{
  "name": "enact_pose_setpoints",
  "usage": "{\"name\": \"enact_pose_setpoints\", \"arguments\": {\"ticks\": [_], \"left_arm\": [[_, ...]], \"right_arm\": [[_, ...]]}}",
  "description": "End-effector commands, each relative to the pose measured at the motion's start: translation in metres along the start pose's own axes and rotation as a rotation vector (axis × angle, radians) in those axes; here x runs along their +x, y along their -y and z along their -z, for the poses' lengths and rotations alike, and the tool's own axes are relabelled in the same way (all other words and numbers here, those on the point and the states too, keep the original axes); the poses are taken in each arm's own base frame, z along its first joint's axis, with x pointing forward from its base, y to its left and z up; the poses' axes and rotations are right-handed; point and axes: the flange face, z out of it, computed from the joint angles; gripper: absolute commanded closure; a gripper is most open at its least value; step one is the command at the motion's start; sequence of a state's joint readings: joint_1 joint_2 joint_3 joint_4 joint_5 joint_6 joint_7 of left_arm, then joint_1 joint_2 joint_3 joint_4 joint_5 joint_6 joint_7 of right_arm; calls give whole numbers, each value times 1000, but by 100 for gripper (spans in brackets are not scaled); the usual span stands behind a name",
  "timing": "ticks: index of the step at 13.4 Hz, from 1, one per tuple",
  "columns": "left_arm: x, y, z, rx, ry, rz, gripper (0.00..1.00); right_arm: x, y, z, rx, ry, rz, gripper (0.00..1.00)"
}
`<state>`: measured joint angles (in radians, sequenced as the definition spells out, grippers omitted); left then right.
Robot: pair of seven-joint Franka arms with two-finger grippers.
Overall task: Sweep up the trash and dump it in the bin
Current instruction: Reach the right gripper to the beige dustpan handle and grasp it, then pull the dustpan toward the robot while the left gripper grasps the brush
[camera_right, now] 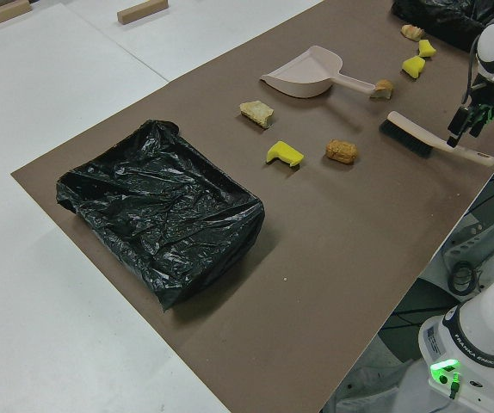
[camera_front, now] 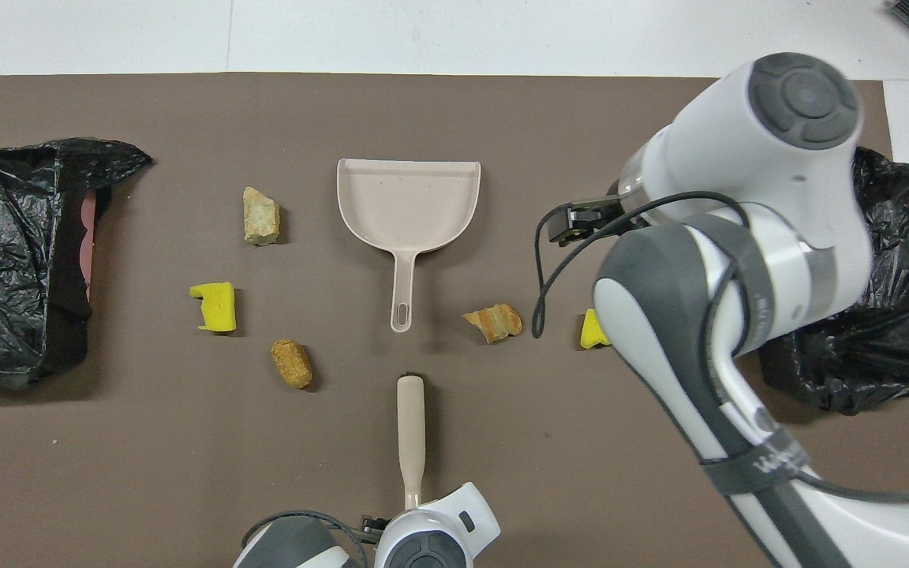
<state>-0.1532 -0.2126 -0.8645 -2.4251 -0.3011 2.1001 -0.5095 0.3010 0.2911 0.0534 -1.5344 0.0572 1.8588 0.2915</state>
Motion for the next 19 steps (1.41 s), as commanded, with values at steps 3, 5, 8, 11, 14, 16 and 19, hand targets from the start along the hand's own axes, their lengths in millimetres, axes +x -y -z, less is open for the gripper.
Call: {"name": "enact_pose_setpoints", "arguments": {"ticks": [3,5,8,11,14,16,19], "left_arm": [[-2,3,-6,-15,4,0,0],[-2,4,-5,-15,4,3,0],[-2,7,-10,-9,12,6,0],[-2,7,-9,-10,8,6,0],[1,10,-11,-13,17,16,38],[2,11,-12,-15,25,15,80],[5,12,-8,-18,29,-32,100]], "right_arm": [[-8,89,-50,22,-26,-65,0],[-17,123,-74,3,-38,-107,0],[-25,167,-115,-21,-58,-148,0],[-20,180,-129,-14,-61,-167,0],[-34,199,-142,-27,-53,-139,8],[-36,203,-157,-56,-55,-135,15],[-35,199,-157,-69,-52,-135,30]]}}
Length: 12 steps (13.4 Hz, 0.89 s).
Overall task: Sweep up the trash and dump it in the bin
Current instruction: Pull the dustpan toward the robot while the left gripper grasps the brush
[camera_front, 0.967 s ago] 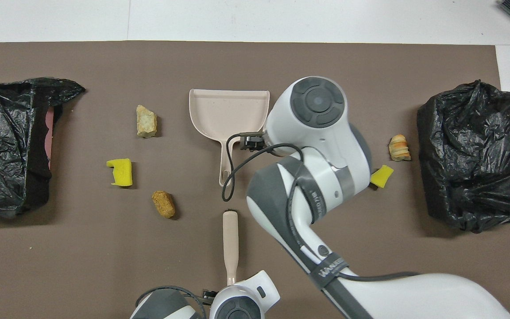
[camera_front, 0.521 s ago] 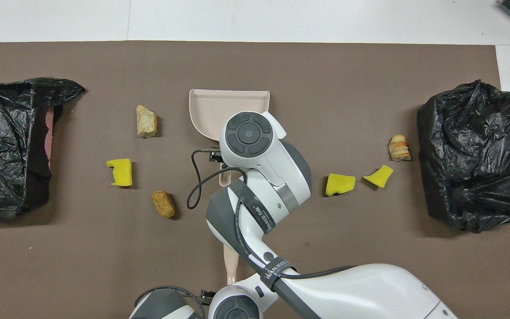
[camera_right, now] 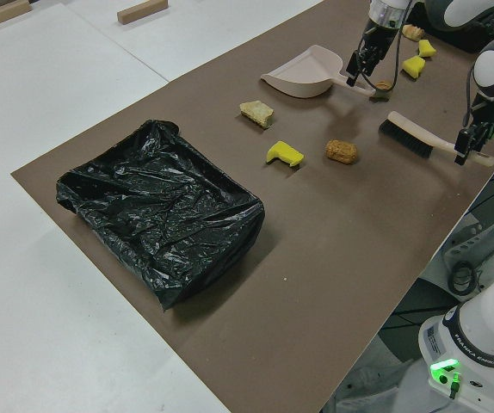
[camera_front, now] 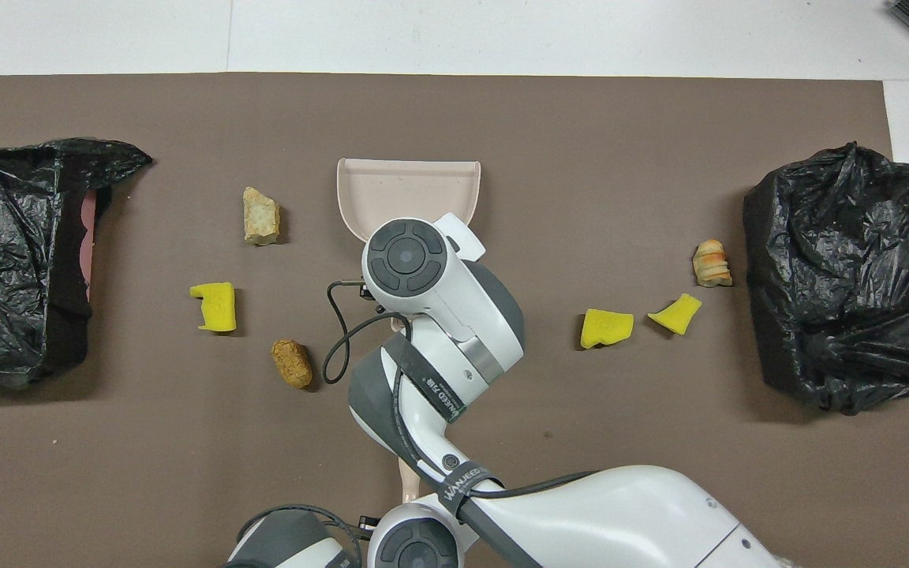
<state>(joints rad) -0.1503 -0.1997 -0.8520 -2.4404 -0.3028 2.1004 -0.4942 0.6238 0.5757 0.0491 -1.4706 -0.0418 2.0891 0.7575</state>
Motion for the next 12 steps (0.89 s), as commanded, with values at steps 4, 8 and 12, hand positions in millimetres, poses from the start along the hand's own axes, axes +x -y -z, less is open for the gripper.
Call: {"name": "enact_pose_setpoints", "arguments": {"ticks": [4,8,12], "left_arm": [[19,28,37,-11,56,-47,100],[33,124,108,-17,2,-55,100],[87,203,133,64,-49,-117,100]], "right_arm": [[12,-5,2,-39,-43,9,100],[33,-25,22,-21,-59,35,100],[42,-70,87,64,-64,145,100]]}}
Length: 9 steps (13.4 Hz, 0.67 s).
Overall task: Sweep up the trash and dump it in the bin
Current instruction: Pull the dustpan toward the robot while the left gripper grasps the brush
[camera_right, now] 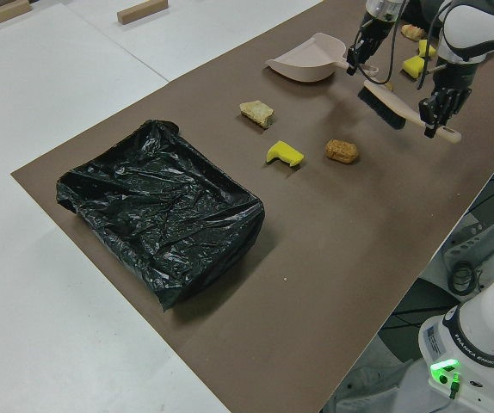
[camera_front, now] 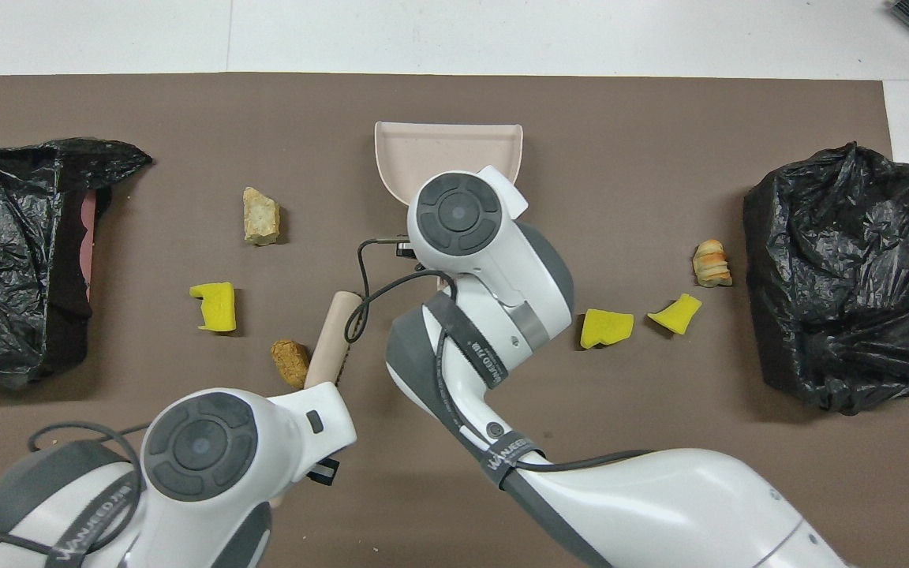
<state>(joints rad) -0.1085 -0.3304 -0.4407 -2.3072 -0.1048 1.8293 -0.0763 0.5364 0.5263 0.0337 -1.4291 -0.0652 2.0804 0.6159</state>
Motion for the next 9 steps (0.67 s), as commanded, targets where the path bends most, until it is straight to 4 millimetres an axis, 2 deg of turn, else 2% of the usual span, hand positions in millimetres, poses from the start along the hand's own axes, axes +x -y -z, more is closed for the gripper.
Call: {"name": "enact_pose_setpoints", "arguments": {"ticks": [1,3,6,9], "left_arm": [[41,50,14,16,-12,-20,100],[73,101,27,26,-34,-16,100],[99,172,37,46,-78,-89,100],[133,231,22,85,-99,-132,100]], "right_arm": [[-10,-26,41,76,41,145,100],[-21,-37,43,73,90,276,100],[-33,-51,42,54,202,604,100],[-36,-72,33,62,237,903,100]]}}
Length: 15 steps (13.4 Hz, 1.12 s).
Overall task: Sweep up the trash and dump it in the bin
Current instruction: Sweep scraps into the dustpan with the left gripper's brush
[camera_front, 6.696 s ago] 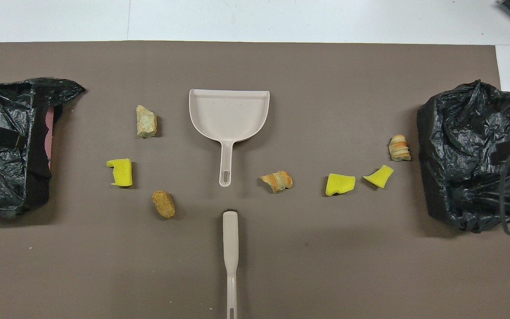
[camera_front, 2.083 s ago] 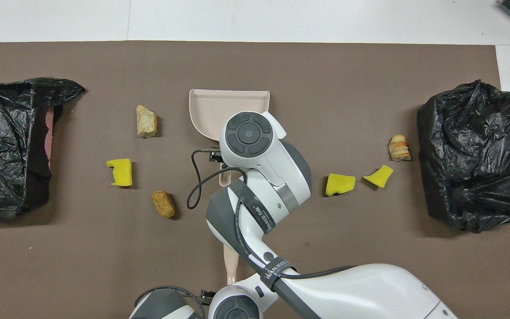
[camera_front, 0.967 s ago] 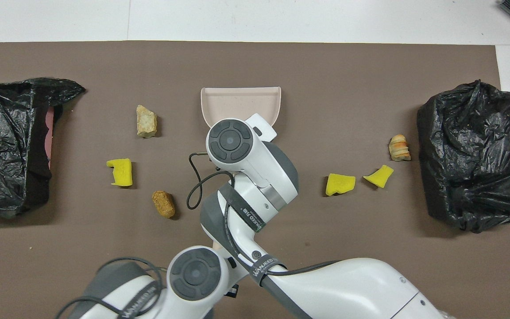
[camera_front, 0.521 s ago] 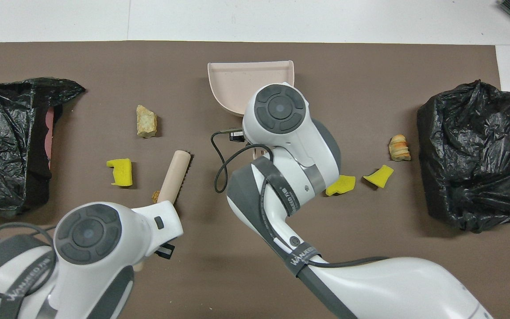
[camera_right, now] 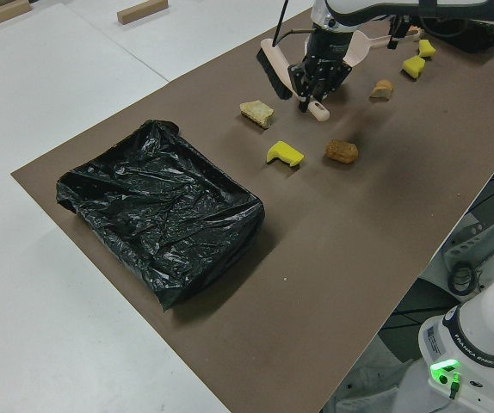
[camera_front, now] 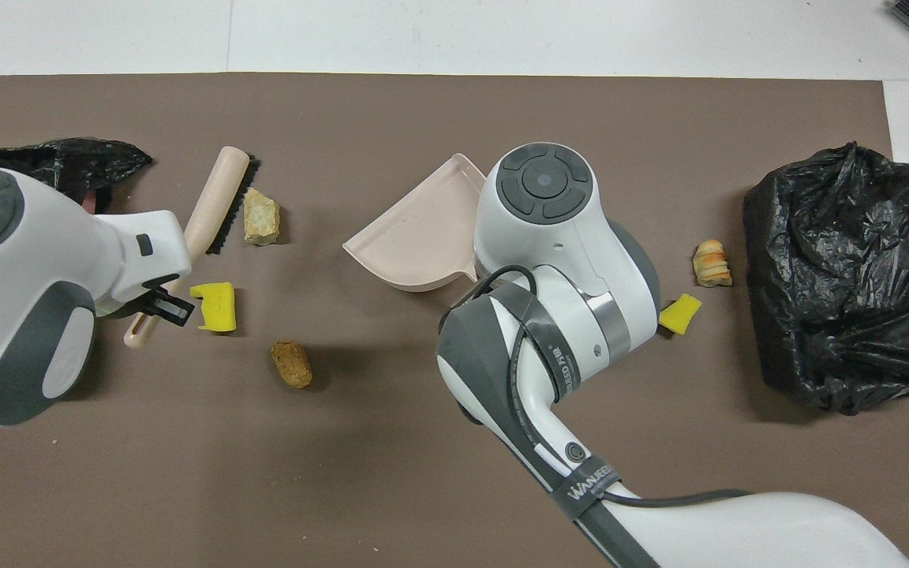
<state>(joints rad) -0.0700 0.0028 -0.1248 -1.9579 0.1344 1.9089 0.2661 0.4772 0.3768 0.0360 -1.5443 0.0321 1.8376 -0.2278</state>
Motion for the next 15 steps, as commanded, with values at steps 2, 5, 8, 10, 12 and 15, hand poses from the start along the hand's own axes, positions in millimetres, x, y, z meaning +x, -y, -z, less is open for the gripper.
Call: {"name": "enact_pose_setpoints", "arguments": {"ticks": [2,5,8,10,12,15], "left_arm": [[51,59,-21,19,-10,-29,100],[59,95,-49,31,-10,-60,100],[53,101,-81,32,42,-80,100],[37,96,-101,10,80,-101,100],[26,83,-108,3,96,-116,100],[14,56,-115,-11,126,-147,100]], "right_arm": [[-21,-7,-3,-31,26,307,100],[-24,-18,-8,-35,32,537,100],[-24,-17,-21,-130,69,663,100],[-23,-17,-28,-142,70,673,100],[-19,-4,-40,-155,65,702,100],[-20,-4,-44,-167,68,710,100]]}}
